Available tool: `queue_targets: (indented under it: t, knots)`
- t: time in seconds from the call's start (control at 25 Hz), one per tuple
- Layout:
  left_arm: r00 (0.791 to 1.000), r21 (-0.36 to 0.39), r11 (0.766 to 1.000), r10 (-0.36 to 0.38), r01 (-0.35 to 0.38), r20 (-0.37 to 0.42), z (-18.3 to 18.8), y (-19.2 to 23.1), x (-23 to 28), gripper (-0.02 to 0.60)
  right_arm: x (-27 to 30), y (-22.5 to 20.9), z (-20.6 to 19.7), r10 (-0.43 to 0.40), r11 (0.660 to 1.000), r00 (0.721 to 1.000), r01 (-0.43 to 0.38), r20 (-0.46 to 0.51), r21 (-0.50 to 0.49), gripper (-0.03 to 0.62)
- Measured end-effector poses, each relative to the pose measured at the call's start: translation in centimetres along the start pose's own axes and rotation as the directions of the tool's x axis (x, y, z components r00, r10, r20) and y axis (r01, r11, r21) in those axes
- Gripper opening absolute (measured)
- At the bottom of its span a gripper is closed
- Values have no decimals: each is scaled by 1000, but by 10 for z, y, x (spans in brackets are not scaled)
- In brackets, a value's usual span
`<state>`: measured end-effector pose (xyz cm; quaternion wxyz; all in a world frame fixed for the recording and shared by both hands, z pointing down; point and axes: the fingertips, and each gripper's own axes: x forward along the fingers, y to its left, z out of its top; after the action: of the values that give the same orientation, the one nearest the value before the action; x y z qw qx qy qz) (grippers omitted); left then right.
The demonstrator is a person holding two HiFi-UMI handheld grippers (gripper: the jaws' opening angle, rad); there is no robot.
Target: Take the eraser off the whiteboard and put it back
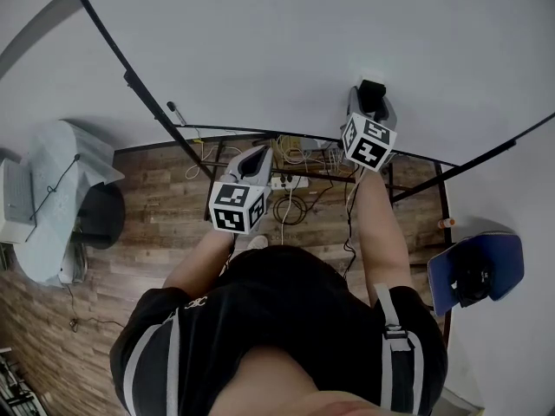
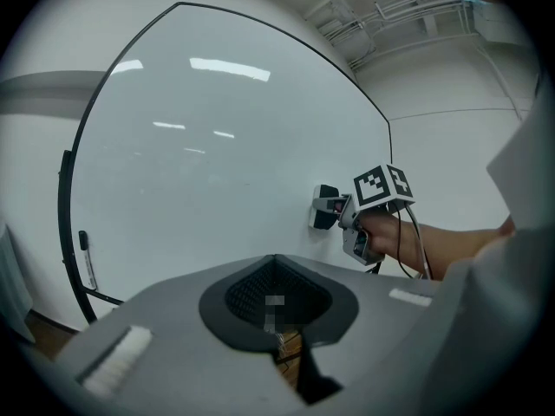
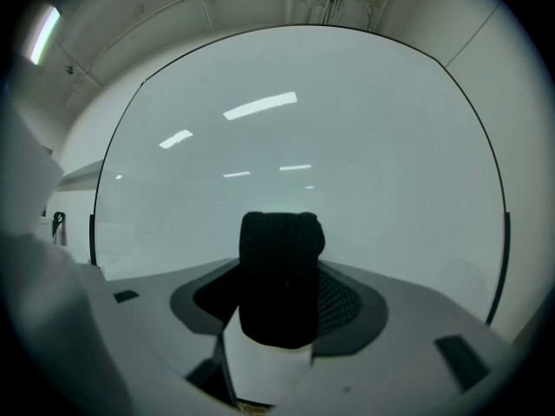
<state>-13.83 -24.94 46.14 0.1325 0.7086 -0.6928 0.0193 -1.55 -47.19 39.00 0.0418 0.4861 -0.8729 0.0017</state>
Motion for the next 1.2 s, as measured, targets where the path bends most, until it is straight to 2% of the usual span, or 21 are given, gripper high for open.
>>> queue_targets:
  t: [0.2,0.48,0.6,0.72,0.84,0.96,1.04,1.2]
  knots:
    - [1000,1,1000,-12,12,0,0,-3,2,9,-2,2,2,2,1000,1000,-2,16,-10,238]
    - [999,3,999,-42,42,-13,-2,-12,11,9,-15,-4,18,20,999,992,-23,123,24,272]
    - [998,5,999,-54,54,-24,-4,-15,16,9,-30,-7,24,7,1000,987,-6,158,-7,272]
    - [997,3,998,-67,67,-26,-3,-20,20,9,-57,-11,34,-10,1000,973,15,231,-21,268]
    - [996,1,997,-81,81,-22,0,-26,26,9,-84,-20,35,-25,1000,962,22,270,12,208]
    - [995,3,995,-99,99,-27,-2,-33,31,9,-107,-31,26,-38,998,962,25,269,52,114]
    - [993,6,993,-115,115,-31,-3,-40,34,9,-122,-33,17,-13,997,966,-6,257,72,8]
    - [989,13,990,-140,141,-38,-4,-49,38,9,-147,-28,-7,40,997,978,-54,205,63,5]
